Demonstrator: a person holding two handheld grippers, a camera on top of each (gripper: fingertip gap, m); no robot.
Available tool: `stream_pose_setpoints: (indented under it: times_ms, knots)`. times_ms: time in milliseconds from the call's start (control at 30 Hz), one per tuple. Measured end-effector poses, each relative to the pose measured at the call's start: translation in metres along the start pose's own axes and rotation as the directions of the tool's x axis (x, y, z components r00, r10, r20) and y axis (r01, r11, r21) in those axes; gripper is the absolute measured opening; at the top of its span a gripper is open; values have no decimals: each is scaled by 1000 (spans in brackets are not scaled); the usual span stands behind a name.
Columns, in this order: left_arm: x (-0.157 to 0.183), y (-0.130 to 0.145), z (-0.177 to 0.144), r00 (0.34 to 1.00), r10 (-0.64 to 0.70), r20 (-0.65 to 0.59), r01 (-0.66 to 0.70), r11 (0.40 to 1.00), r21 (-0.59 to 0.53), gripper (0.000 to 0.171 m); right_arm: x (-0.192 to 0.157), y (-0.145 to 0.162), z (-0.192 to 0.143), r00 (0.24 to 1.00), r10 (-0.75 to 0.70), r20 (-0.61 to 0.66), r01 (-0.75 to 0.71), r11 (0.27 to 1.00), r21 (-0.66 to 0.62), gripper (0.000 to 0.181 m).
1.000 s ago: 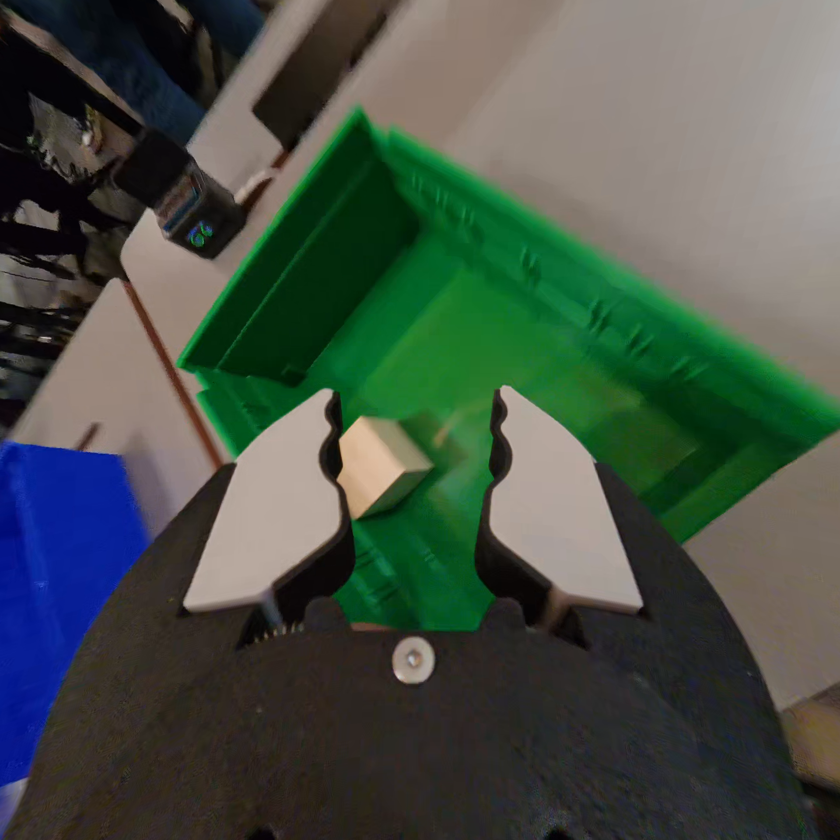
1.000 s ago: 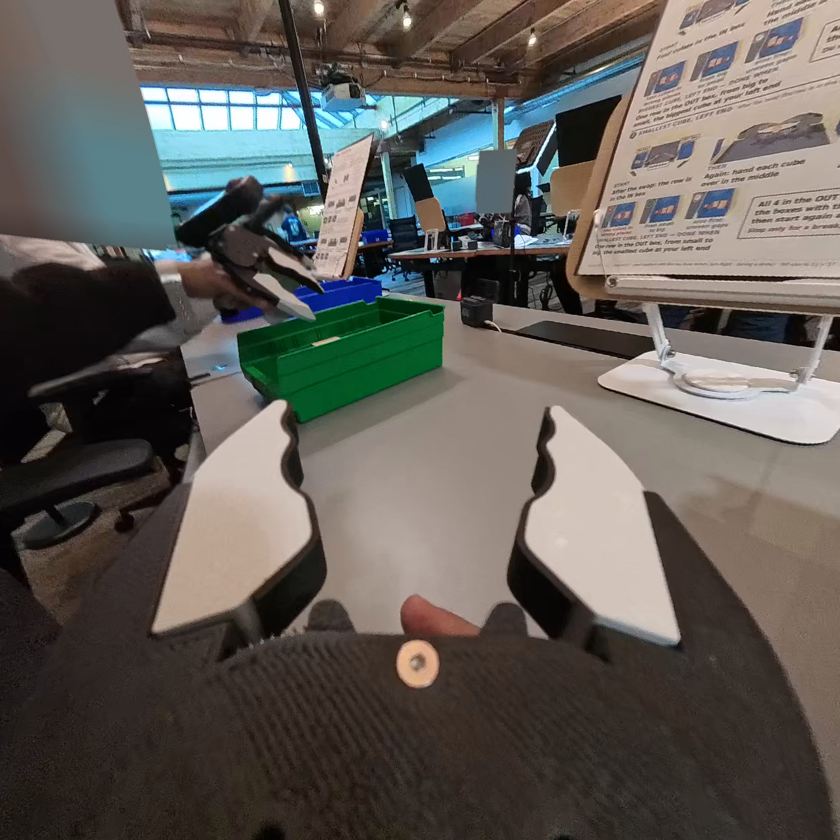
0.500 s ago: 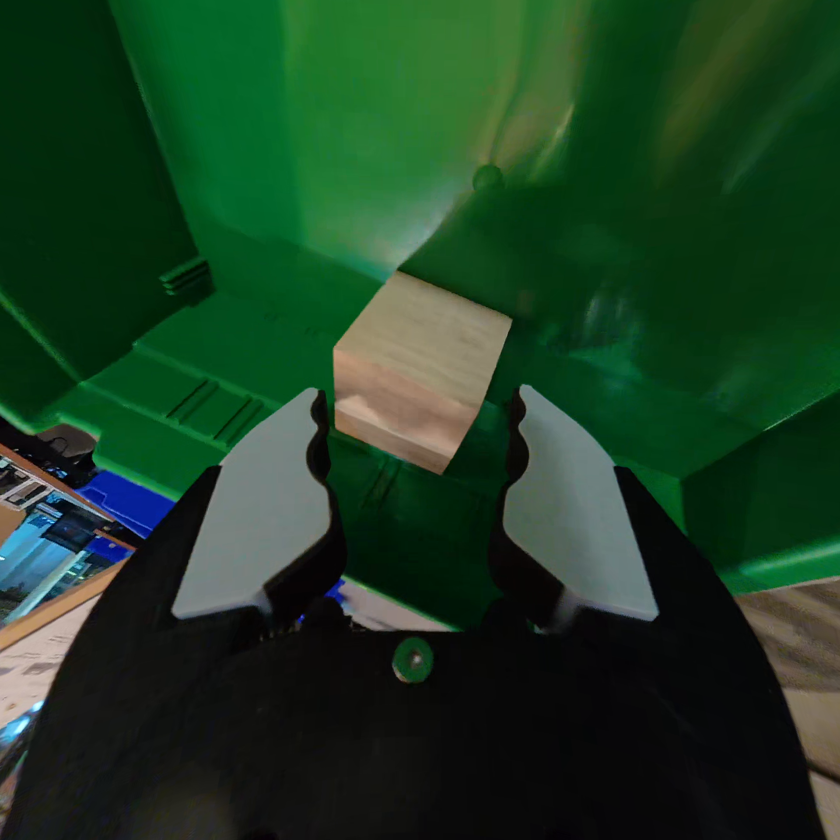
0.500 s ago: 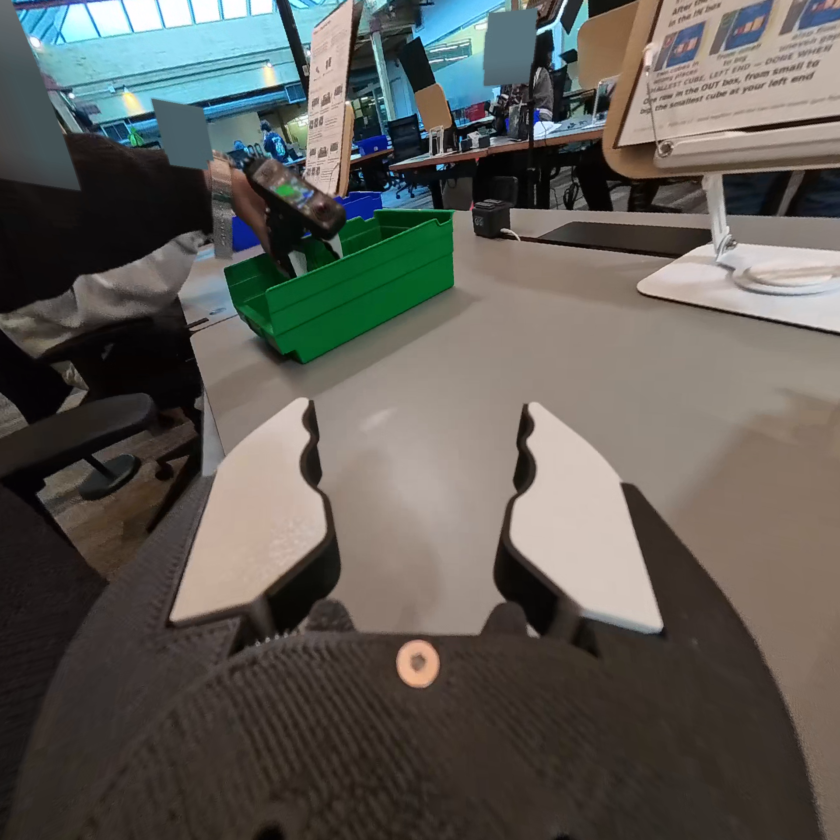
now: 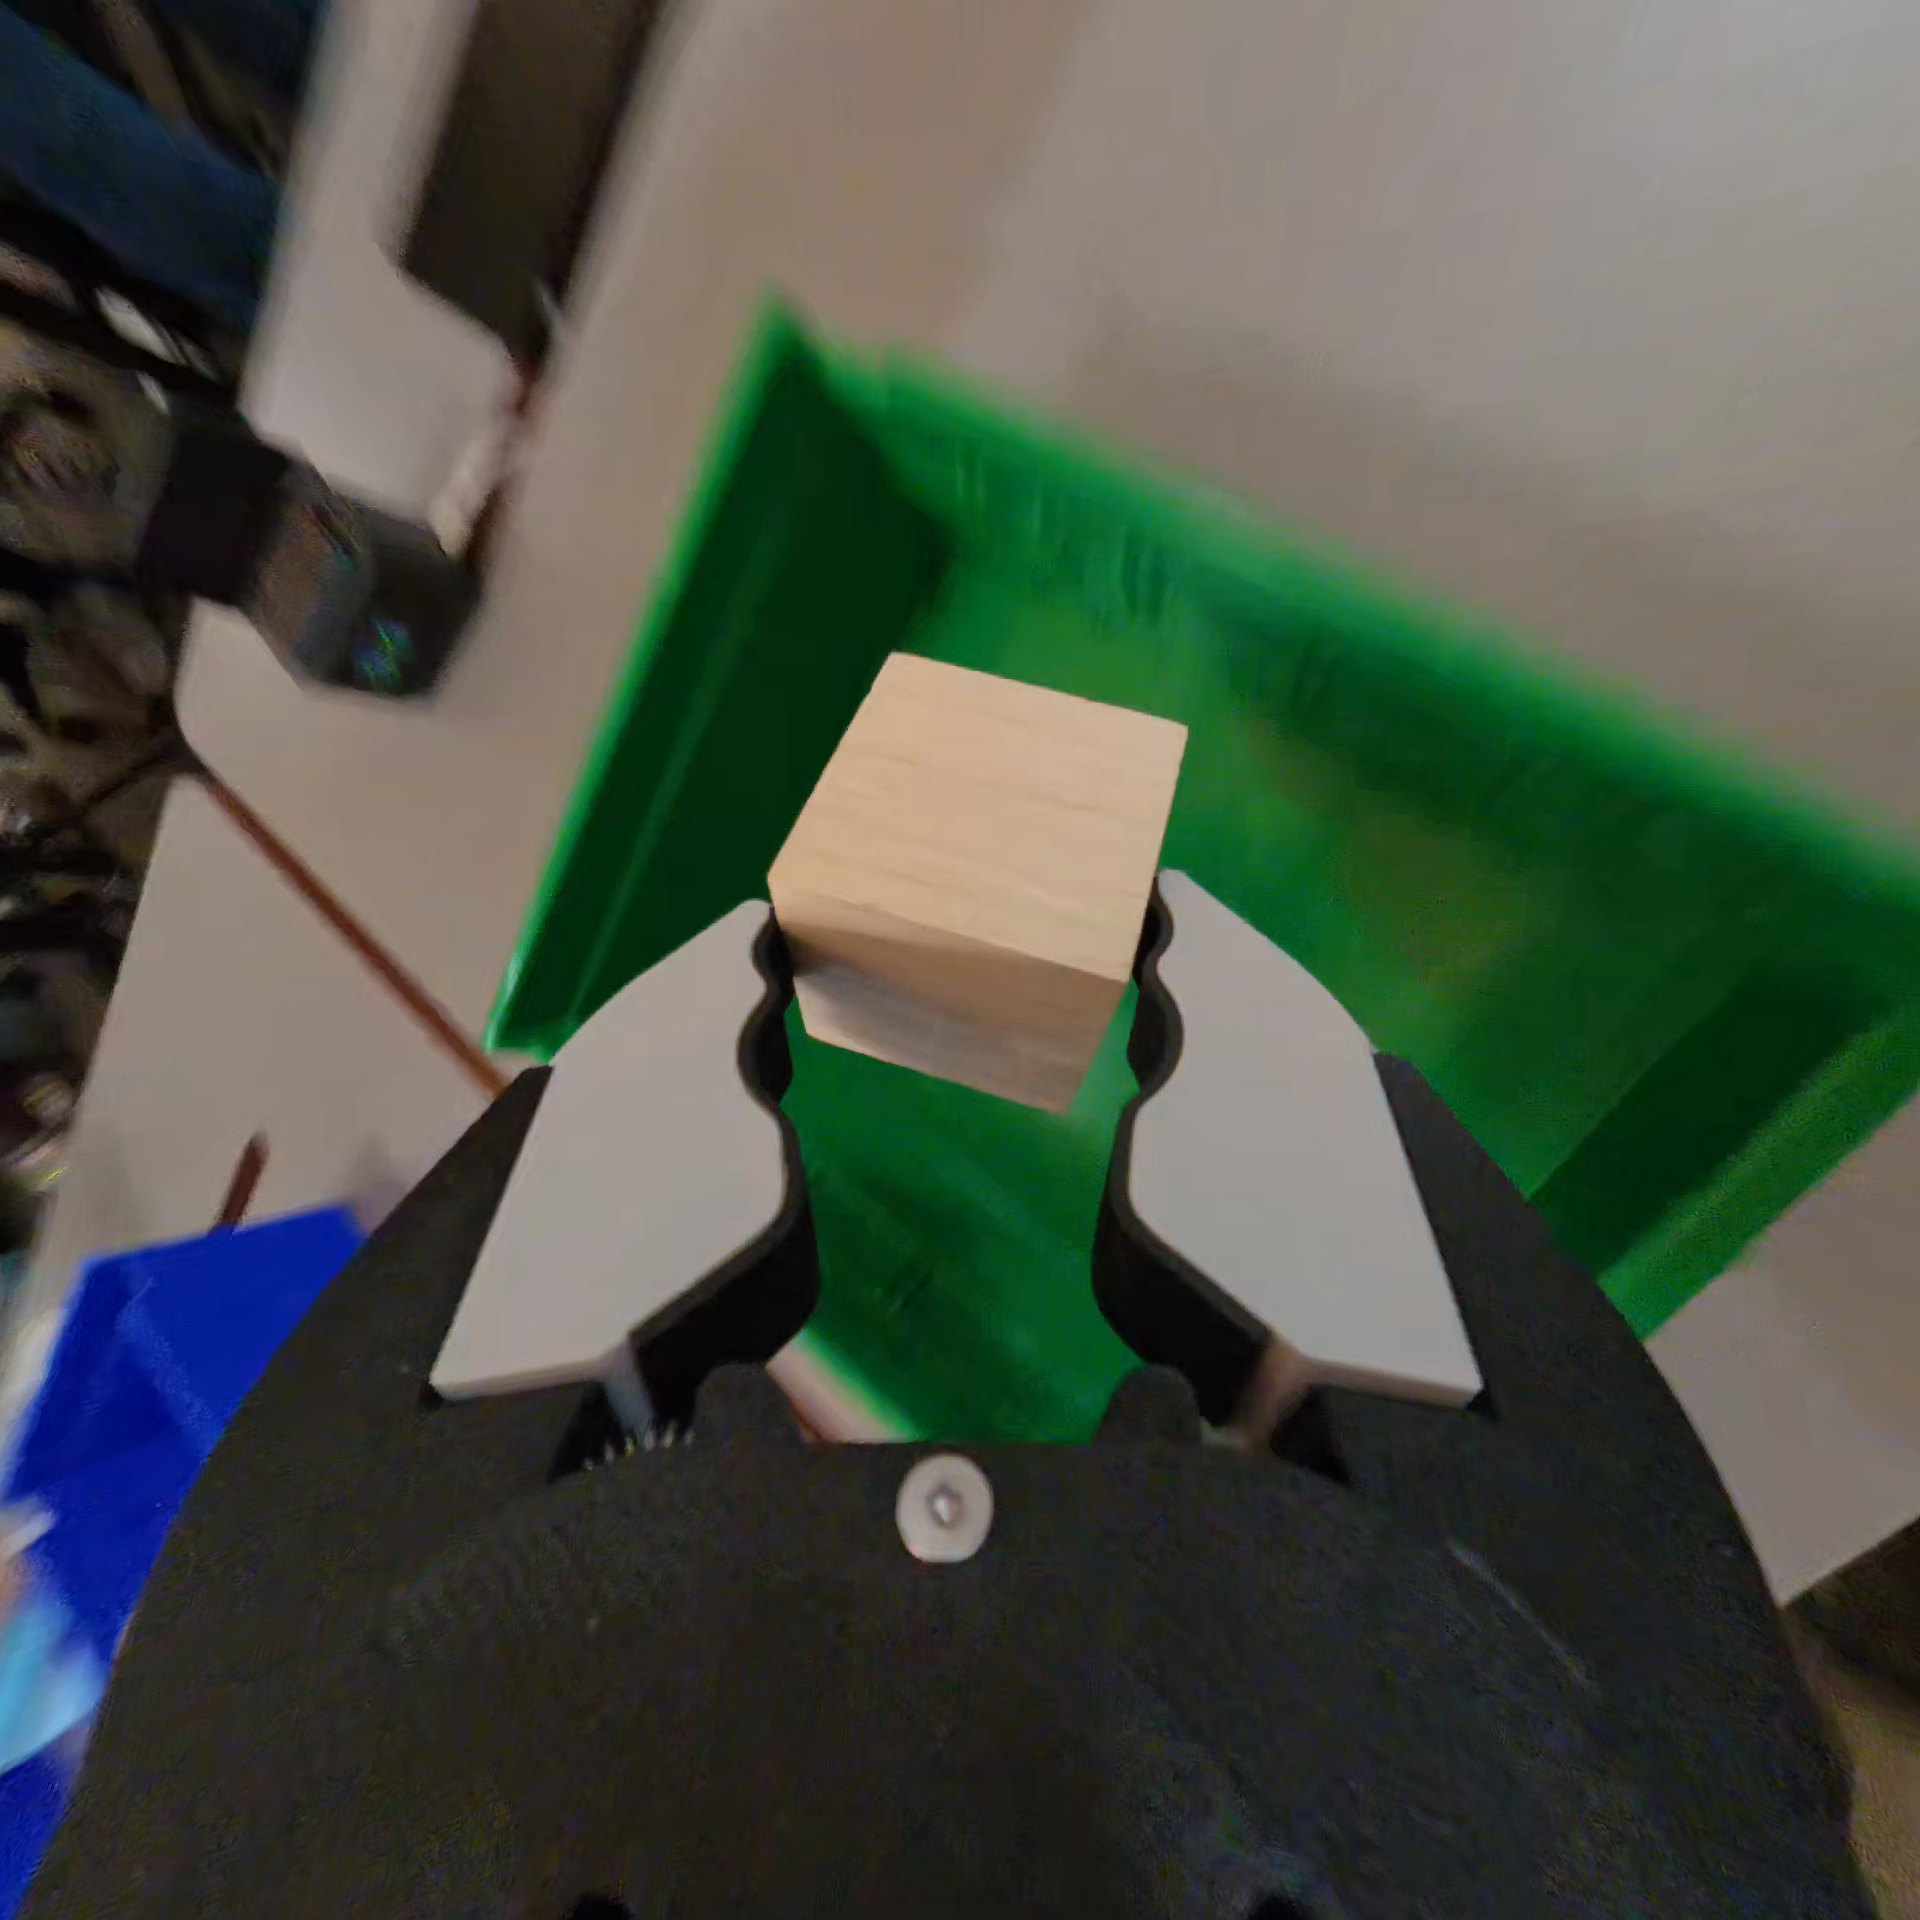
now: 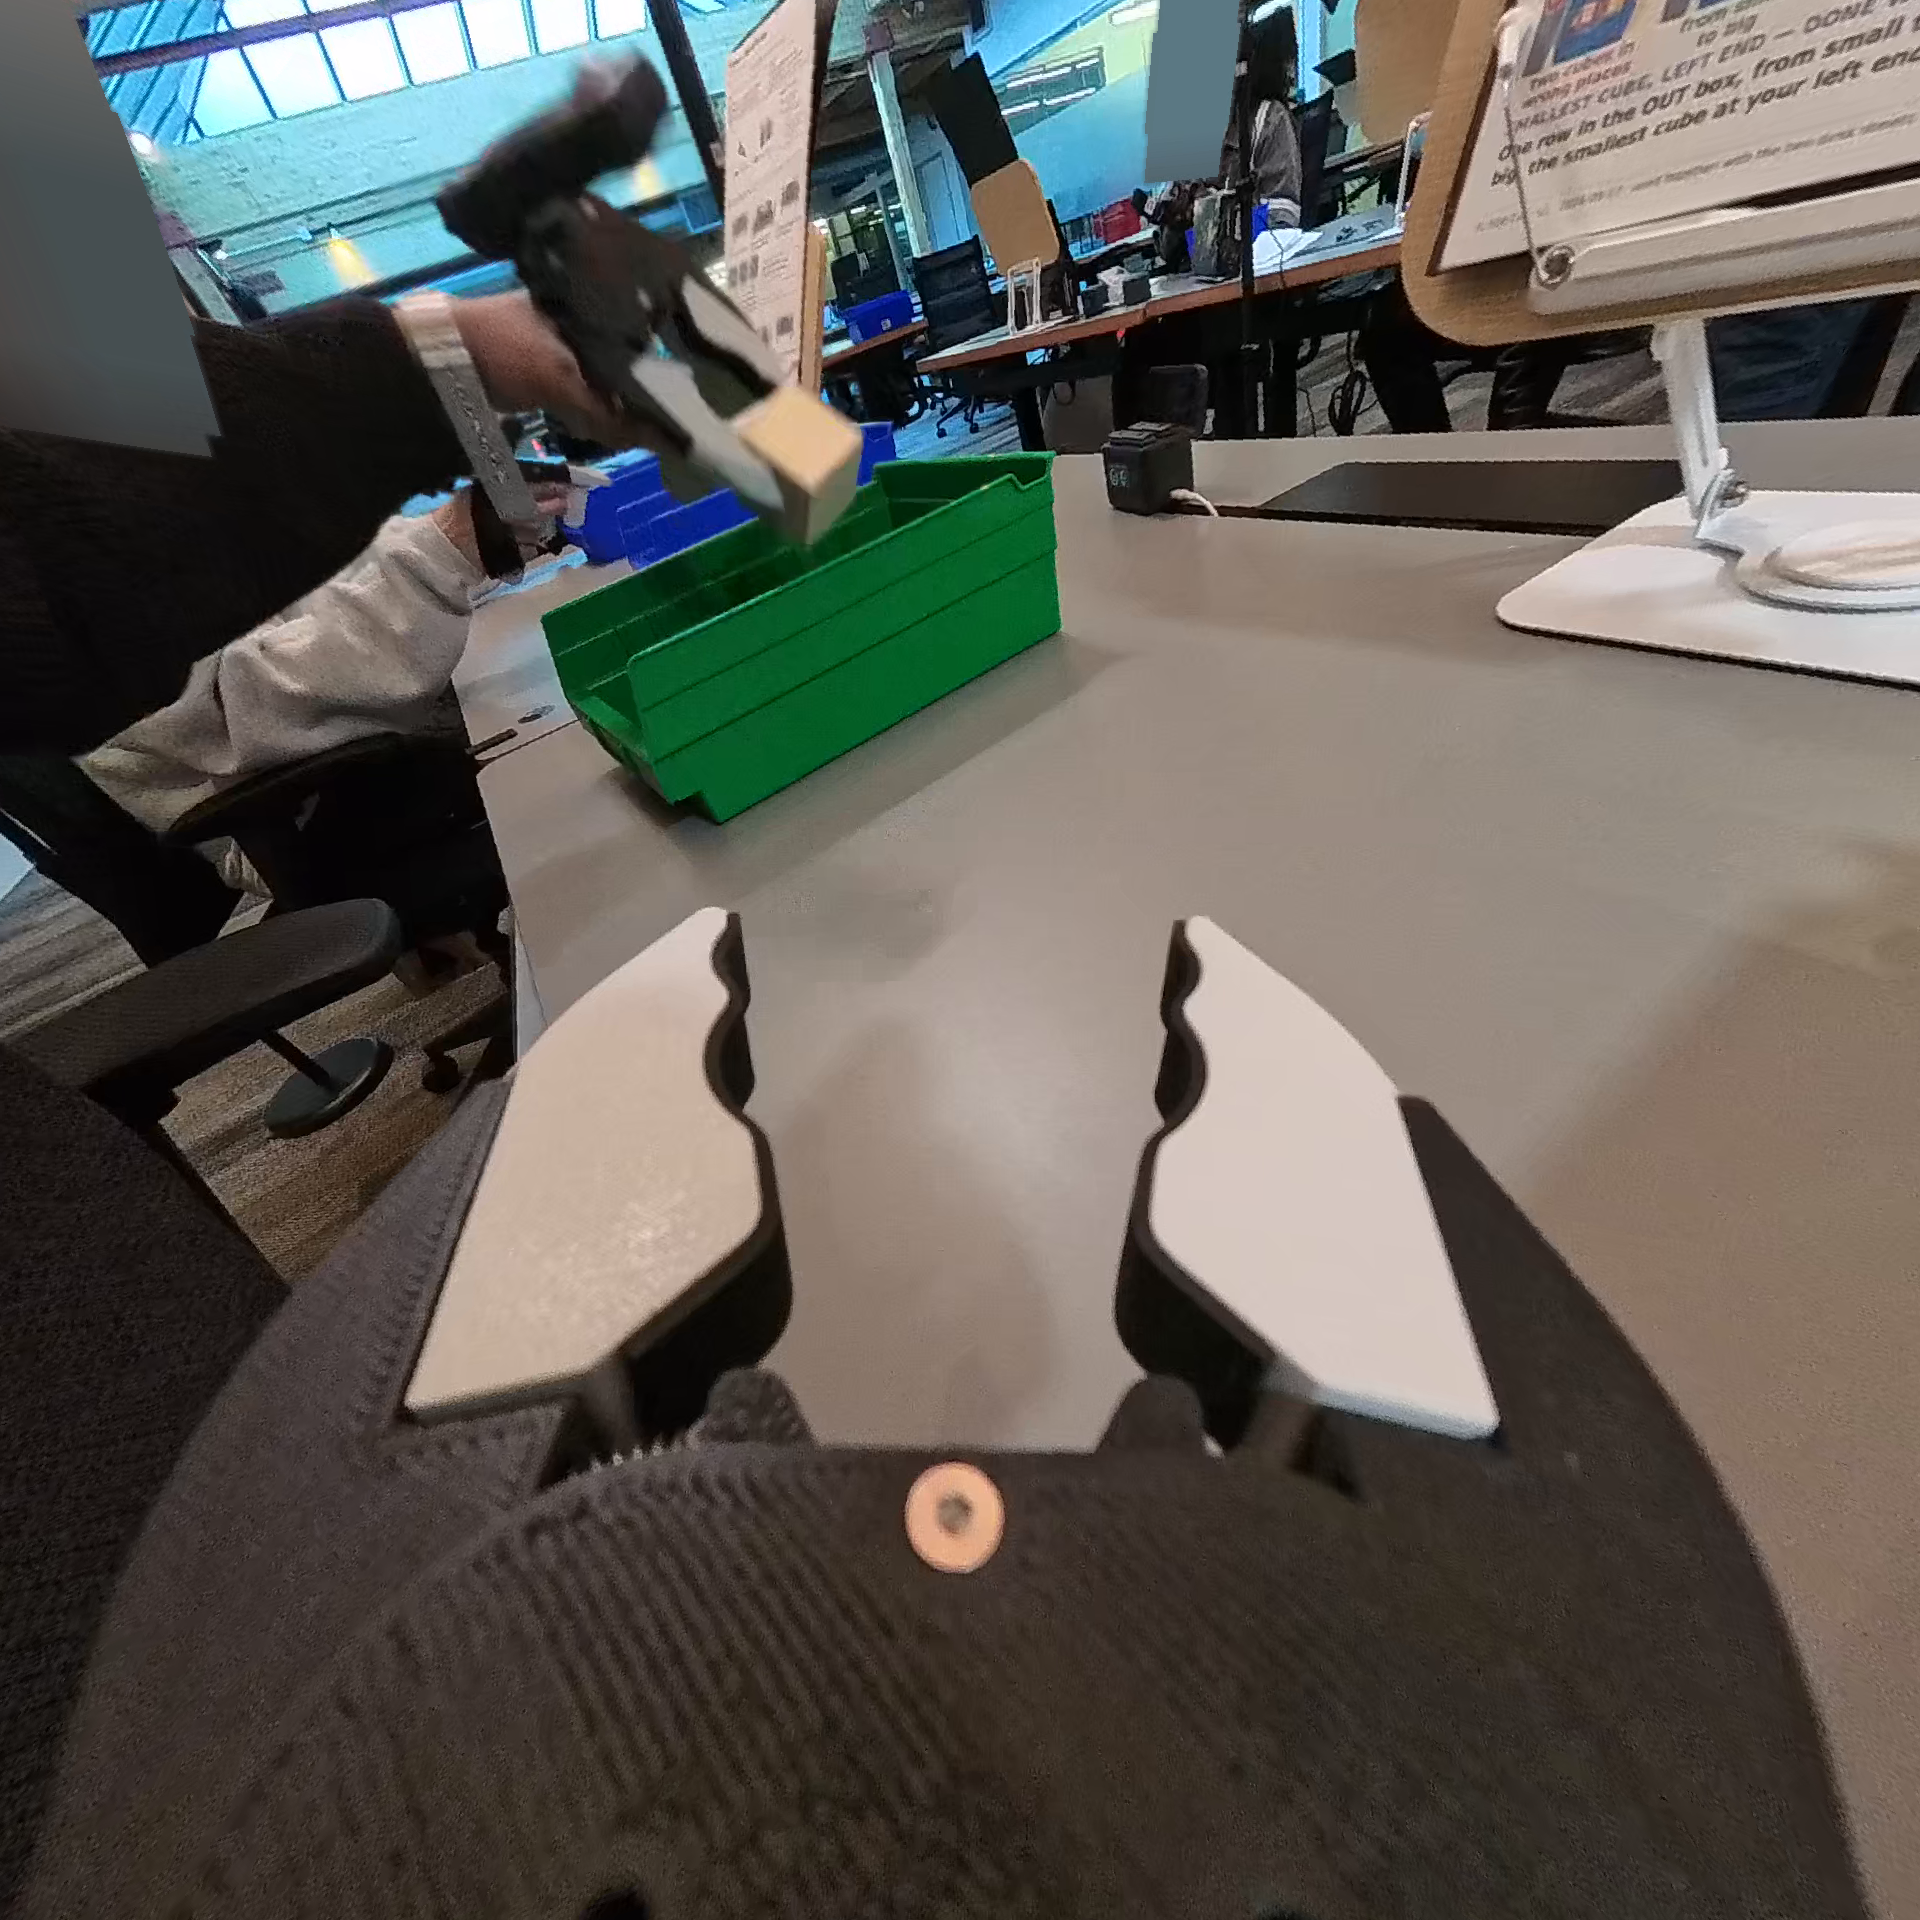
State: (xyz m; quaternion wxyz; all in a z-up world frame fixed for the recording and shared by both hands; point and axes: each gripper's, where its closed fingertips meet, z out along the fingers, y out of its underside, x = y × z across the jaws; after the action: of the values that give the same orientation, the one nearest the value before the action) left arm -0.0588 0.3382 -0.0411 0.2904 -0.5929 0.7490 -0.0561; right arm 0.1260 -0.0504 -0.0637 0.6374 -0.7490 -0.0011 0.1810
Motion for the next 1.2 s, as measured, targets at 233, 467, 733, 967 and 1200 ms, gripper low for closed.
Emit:
stream_pose_setpoints:
  times_ms: [233, 467, 733, 967, 1200]
  knots:
    - [94, -153, -99, 915, -226, -335, 381, 756, 532, 65, -10, -7, -2, 999, -45, 24, 45, 999, 24, 75]
    - [246, -198, -61, 753, -179, -634, 554, 692, 463, 65, -26, -19, -6, 995, -88, 51, 84, 994, 66, 77]
    - [327, -195, -2, 647, -108, -755, 561, 738, 376, 65, -31, 3, 0, 981, 46, 191, -42, 999, -23, 72]
    - [347, -186, 13, 540, -90, -837, 597, 742, 305, 66, -41, 27, 15, 972, 2, 235, 22, 995, -101, 68]
    - [358, -182, 17, 466, -71, -882, 606, 752, 260, 66, -42, 46, 24, 970, 22, 240, 20, 985, -171, 67]
